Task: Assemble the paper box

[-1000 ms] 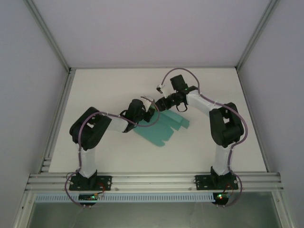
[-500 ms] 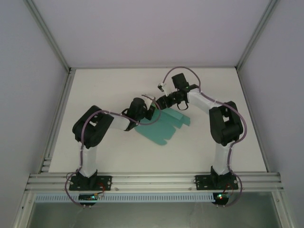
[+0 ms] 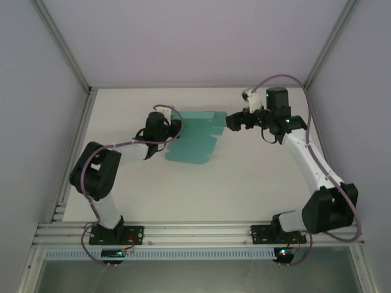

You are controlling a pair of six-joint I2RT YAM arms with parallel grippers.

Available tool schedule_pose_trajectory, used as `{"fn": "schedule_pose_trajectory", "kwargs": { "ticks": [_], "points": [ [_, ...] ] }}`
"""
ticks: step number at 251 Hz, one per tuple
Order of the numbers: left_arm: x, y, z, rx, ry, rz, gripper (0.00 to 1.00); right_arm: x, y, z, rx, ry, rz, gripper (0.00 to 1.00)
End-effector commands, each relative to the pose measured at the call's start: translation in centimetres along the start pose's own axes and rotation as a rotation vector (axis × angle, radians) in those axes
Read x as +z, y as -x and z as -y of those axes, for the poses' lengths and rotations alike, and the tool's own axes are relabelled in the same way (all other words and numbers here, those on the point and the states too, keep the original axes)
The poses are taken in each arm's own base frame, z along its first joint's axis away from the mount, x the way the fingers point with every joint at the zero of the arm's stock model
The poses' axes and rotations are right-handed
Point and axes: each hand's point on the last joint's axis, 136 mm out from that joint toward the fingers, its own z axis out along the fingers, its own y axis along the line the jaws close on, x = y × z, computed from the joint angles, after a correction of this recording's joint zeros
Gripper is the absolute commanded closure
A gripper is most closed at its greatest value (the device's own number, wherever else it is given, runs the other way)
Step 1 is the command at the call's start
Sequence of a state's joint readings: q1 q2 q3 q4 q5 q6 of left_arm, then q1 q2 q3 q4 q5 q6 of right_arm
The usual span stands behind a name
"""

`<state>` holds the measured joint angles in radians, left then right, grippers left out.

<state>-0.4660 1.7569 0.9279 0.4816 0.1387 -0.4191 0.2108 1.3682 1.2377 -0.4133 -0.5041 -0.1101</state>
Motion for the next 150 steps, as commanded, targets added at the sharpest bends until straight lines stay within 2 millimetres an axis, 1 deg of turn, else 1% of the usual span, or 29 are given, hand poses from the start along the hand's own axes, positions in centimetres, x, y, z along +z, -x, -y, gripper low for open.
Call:
{"fn": "schedule_pose_trajectory", "kwargs": {
  "ticks": [1, 21, 31, 44, 71, 86, 99, 114, 130, 142, 150],
  "points": [
    [-0.4, -0.8, 2.4, -0.045, -0.095, -0.091, 1.00, 2.3, -3.4, -0.8, -0.010, 0.072, -0.097, 0.08],
    [-0.4, -0.8, 3.2, -0.044, -0.131, -0.107, 1.00, 3.2, -2.7, -0.7, -0.021, 0.084, -0.085, 0.17],
    [-0.3, -1.0, 3.2, -0.055, -0.135, -0.118, 1.00, 3.6, -2.2, -0.8, -0.031, 0.095, -0.077, 0.19],
    [-0.3, -1.0, 3.4, -0.069, -0.146, -0.120, 1.00, 4.0, -2.0, -1.0, -0.052, 0.109, -0.077, 0.24],
    [-0.2, -1.1, 3.9, -0.100, -0.173, -0.140, 1.00, 4.8, -2.7, -1.7, -0.093, 0.152, -0.105, 0.33],
    [0.0, -1.2, 4.1, -0.107, -0.175, -0.155, 1.00, 5.3, -2.8, -2.2, -0.117, 0.174, -0.105, 0.40],
    [0.2, -1.3, 4.4, -0.108, -0.196, -0.165, 1.00, 5.8, -2.8, -2.5, -0.126, 0.182, -0.103, 0.50],
    [0.4, -1.5, 4.3, -0.115, -0.188, -0.178, 1.00, 6.3, -2.6, -2.7, -0.142, 0.179, -0.104, 0.62],
    [0.8, -2.0, 3.7, -0.121, -0.163, -0.202, 1.00, 6.7, -2.7, -3.1, -0.150, 0.179, -0.116, 0.70],
    [1.0, -2.2, 3.3, -0.131, -0.135, -0.213, 1.00, 6.8, -2.7, -3.2, -0.154, 0.178, -0.122, 0.82],
    [1.2, -2.3, 2.8, -0.140, -0.110, -0.221, 1.00, 6.8, -2.8, -3.4, -0.163, 0.177, -0.126, 0.88]
  ]
}}
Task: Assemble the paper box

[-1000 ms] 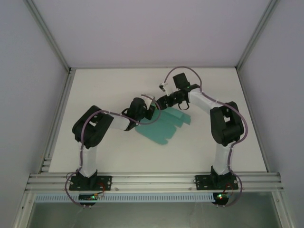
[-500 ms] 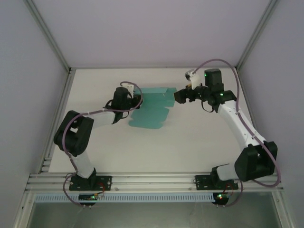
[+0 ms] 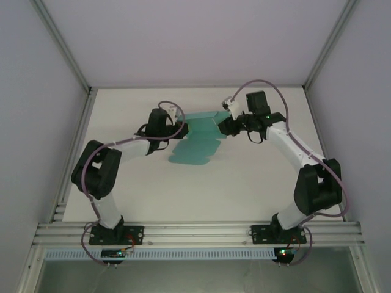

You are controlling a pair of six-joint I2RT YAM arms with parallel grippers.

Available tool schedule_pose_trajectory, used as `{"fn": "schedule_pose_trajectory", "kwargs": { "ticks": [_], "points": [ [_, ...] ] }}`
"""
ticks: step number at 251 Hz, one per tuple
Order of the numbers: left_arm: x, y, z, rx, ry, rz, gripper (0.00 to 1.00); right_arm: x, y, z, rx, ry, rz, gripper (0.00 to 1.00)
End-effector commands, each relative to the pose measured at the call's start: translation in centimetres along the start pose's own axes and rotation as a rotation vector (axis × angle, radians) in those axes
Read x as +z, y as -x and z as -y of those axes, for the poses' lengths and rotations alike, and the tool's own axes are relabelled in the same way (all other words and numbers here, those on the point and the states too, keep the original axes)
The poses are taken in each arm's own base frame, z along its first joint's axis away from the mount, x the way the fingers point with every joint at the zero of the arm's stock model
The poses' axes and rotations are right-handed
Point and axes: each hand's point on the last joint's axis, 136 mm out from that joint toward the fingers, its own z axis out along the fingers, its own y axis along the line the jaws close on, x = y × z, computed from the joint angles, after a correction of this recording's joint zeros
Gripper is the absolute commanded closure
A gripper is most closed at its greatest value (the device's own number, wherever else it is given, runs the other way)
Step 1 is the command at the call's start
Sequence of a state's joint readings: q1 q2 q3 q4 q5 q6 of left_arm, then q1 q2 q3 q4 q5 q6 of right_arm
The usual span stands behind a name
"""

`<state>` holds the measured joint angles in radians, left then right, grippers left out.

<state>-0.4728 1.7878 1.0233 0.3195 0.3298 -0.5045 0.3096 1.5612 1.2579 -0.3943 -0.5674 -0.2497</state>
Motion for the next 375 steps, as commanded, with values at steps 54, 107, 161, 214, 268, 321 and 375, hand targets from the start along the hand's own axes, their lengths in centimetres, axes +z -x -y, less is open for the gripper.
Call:
{"fn": "schedule_pose_trajectory", "kwargs": {
  "ticks": [54, 107, 161, 214, 268, 321, 375],
  "points": [
    [-0.2, -0.8, -7.5, -0.191, 0.484, -0.062, 1.00, 0.2, 0.8, -1.3, -0.104, -0.085, 0.010, 1.00],
    [-2.8, -1.5, -11.8, -0.315, 0.812, -0.056, 1.00, -0.2, 0.5, -2.5, -0.126, -0.144, 0.049, 1.00],
    [-0.2, -0.2, -7.9, -0.162, 0.564, -0.025, 1.00, 0.1, 0.3, -2.7, -0.082, -0.102, 0.064, 1.00],
    [-0.2, -0.2, -4.0, -0.031, 0.310, 0.016, 1.00, -0.8, 0.1, 0.0, -0.018, -0.170, 0.066, 0.64],
    [-1.6, -0.3, -3.8, -0.008, 0.312, 0.051, 1.00, -3.6, 1.3, 2.1, 0.035, -0.261, 0.127, 0.13],
    [-1.6, -0.3, -3.3, 0.015, 0.300, 0.055, 1.00, -2.9, 3.7, 3.7, 0.078, -0.308, 0.161, 0.01],
    [-2.2, 0.1, -2.2, 0.034, 0.272, 0.083, 1.00, -0.2, 2.7, 4.1, 0.114, -0.271, 0.083, 0.01]
  ]
}}
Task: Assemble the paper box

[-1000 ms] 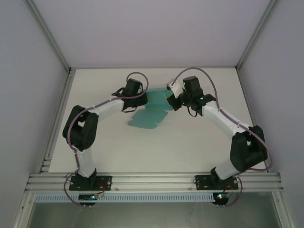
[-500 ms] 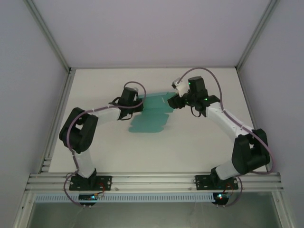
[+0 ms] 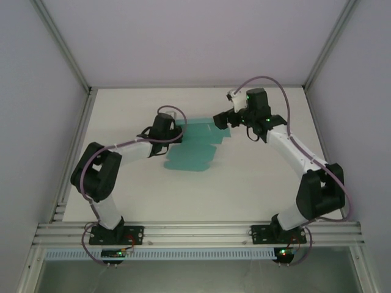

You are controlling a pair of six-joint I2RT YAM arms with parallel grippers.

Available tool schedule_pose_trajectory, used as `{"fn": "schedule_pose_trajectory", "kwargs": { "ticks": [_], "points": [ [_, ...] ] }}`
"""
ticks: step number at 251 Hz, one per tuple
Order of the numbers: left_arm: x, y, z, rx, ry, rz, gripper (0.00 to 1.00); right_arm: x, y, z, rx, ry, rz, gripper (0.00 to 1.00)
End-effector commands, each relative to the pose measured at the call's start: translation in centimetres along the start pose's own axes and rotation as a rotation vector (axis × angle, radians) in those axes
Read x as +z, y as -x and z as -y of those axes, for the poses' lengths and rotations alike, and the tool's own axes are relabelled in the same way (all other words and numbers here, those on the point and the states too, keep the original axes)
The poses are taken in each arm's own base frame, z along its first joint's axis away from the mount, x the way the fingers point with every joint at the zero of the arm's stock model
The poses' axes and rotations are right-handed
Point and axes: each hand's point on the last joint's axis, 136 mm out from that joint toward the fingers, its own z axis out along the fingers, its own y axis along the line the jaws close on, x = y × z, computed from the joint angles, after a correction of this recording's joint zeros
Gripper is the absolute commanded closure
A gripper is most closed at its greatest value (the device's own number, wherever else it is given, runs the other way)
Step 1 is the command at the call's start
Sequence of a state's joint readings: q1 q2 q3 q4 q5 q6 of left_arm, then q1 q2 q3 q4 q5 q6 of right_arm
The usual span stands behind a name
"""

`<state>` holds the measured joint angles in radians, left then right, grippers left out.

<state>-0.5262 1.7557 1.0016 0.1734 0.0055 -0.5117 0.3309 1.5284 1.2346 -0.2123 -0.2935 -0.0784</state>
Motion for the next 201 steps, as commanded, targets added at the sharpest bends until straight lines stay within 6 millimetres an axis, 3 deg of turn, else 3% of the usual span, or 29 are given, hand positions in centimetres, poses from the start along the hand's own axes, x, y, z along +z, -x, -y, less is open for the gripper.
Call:
{"fn": "schedule_pose_trajectory", "kwargs": {
  "ticks": [1, 74, 111, 130, 154, 175, 201],
  "points": [
    [-1.6, 1.8, 1.4, 0.022, -0.038, 0.075, 1.00, 1.0, -0.6, -0.2, 0.029, 0.007, -0.048, 0.01],
    [-2.7, 3.5, 2.6, -0.097, -0.099, 0.117, 1.00, 3.1, -4.1, -2.8, -0.055, 0.084, -0.149, 0.01],
    [-2.9, 4.4, 4.3, -0.118, -0.182, 0.129, 1.00, 4.1, -4.0, -5.1, -0.051, 0.140, -0.110, 0.02],
    [-3.0, 4.7, 4.6, -0.077, -0.187, 0.124, 1.00, 4.2, -3.8, -5.3, -0.042, 0.117, -0.116, 0.08],
    [-2.8, 4.0, 3.5, -0.024, -0.135, 0.086, 1.00, 2.2, -1.6, -3.6, -0.009, 0.096, -0.070, 0.11],
    [-2.5, 2.8, 1.5, -0.035, -0.084, 0.046, 1.00, -0.6, 0.7, -2.7, 0.043, 0.142, 0.008, 0.03],
    [-2.6, 1.8, 0.3, -0.066, -0.099, 0.024, 1.00, -3.6, 1.7, -2.3, 0.053, 0.176, 0.058, 0.01]
  ]
}}
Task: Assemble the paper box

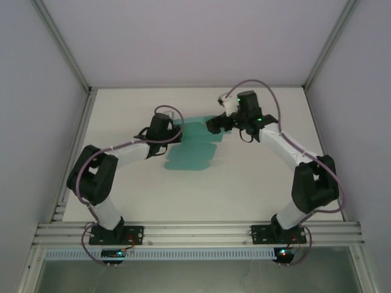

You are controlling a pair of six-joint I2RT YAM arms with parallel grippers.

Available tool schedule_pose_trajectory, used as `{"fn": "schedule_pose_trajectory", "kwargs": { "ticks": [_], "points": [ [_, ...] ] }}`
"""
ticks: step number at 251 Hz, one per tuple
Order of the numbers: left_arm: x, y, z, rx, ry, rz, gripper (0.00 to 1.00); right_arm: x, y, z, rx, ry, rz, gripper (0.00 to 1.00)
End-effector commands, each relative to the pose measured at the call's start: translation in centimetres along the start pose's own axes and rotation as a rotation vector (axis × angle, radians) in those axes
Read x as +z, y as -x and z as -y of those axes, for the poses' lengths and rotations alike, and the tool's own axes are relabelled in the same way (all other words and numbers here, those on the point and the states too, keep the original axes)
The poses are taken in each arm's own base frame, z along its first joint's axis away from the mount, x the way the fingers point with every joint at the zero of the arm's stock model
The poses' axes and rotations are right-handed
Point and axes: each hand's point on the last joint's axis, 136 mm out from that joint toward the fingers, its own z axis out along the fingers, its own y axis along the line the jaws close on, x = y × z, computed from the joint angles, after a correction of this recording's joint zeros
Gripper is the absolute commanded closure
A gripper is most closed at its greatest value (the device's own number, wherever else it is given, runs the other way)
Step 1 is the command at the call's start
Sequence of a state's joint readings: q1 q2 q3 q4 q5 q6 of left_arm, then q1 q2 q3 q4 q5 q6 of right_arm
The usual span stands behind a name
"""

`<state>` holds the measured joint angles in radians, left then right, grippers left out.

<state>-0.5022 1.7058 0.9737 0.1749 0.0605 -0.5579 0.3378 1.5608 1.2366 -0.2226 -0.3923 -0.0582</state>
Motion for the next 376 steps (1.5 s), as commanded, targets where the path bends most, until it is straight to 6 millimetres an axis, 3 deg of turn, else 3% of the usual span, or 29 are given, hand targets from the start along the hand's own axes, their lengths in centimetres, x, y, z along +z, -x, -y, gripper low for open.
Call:
{"fn": "schedule_pose_trajectory", "kwargs": {
  "ticks": [1, 34, 67, 157, 194, 234, 260, 296, 315, 319, 349, 376],
  "points": [
    [-1.3, 1.2, 0.3, -0.005, -0.059, 0.020, 1.00, -4.7, 2.6, -1.1, 0.014, 0.070, 0.092, 0.01],
    [-1.4, 0.7, 0.4, -0.002, -0.072, 0.014, 1.00, -6.3, 3.2, -1.2, -0.060, 0.014, 0.115, 0.00],
    [-1.2, 0.8, 0.2, -0.003, -0.057, 0.002, 1.00, -5.9, 3.3, -1.9, -0.097, 0.005, 0.114, 0.00],
    [-1.4, 1.1, 1.6, 0.018, -0.095, 0.009, 1.00, 0.0, 1.8, -1.4, -0.111, -0.051, 0.011, 0.01],
    [-1.4, 1.1, 2.1, 0.030, -0.103, 0.010, 1.00, 2.8, 0.6, -2.3, -0.130, -0.024, -0.040, 0.01],
    [-1.0, 0.9, 3.0, 0.050, -0.112, 0.004, 1.00, 5.0, 1.9, -2.2, -0.116, -0.071, 0.019, 0.01],
    [-0.7, 0.7, 3.4, 0.047, -0.105, -0.001, 1.00, 5.8, 3.0, -0.8, -0.070, -0.211, 0.104, 0.01],
    [-0.4, 0.6, 3.4, -0.016, -0.103, 0.006, 1.00, 5.0, 3.5, 1.2, 0.030, -0.363, 0.212, 0.01],
    [-0.4, 0.7, 3.4, -0.026, -0.102, 0.011, 1.00, 4.3, 4.2, 1.3, 0.045, -0.360, 0.260, 0.01],
    [-0.5, 0.9, 3.3, -0.025, -0.098, 0.016, 1.00, 4.5, 3.0, 1.4, 0.044, -0.360, 0.234, 0.01],
    [-0.7, 1.1, 2.3, -0.016, -0.054, 0.022, 1.00, 2.3, 2.2, 1.6, 0.006, -0.366, 0.168, 0.01],
    [-1.1, 1.7, 1.1, -0.030, -0.034, 0.030, 1.00, -0.6, 0.1, 2.1, 0.003, -0.341, 0.066, 0.01]
  ]
}}
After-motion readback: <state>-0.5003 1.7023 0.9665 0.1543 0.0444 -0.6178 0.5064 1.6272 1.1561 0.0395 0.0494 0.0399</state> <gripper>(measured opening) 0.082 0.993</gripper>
